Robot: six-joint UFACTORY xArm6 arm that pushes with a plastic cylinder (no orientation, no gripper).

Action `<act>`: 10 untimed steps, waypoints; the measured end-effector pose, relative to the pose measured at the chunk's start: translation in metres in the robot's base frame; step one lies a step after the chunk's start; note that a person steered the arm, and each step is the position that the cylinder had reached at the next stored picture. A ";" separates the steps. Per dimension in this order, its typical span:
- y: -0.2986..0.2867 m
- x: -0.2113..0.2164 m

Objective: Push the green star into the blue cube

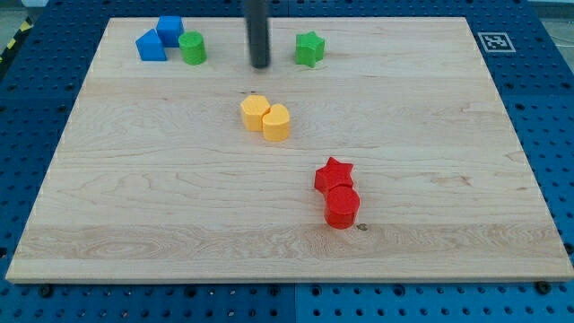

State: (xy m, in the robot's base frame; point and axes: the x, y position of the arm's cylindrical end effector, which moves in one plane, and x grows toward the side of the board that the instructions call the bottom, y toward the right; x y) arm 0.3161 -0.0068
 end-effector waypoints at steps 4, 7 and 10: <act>0.085 -0.032; -0.037 -0.053; -0.120 -0.074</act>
State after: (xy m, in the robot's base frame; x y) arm 0.2416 -0.1264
